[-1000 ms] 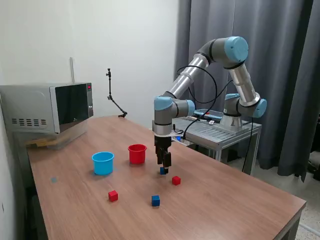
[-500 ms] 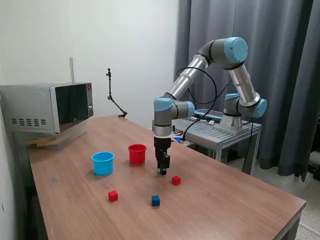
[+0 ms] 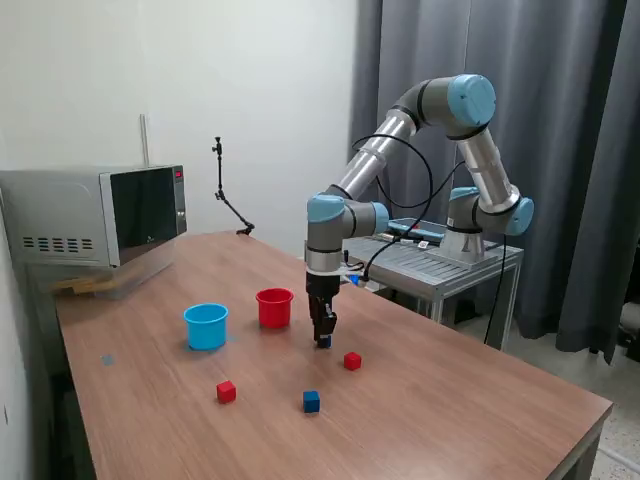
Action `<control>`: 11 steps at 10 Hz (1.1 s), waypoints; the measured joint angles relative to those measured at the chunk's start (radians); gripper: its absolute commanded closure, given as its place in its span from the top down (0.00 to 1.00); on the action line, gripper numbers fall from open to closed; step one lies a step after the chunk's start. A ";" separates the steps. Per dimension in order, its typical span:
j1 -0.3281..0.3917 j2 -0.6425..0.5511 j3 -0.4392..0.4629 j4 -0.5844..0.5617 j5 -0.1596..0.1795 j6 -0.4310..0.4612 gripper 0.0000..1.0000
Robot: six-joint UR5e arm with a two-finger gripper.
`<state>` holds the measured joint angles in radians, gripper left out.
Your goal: Place red objects in the red bin, and blue objects in the blue bin.
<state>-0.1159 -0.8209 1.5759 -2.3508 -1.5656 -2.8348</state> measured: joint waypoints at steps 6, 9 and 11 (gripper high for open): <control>-0.007 -0.098 -0.098 0.088 -0.046 0.001 0.00; -0.025 -0.164 -0.136 0.119 -0.047 0.000 0.00; -0.052 -0.173 -0.160 0.121 -0.047 0.002 0.00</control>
<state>-0.1683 -0.9938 1.4159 -2.2294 -1.6126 -2.8323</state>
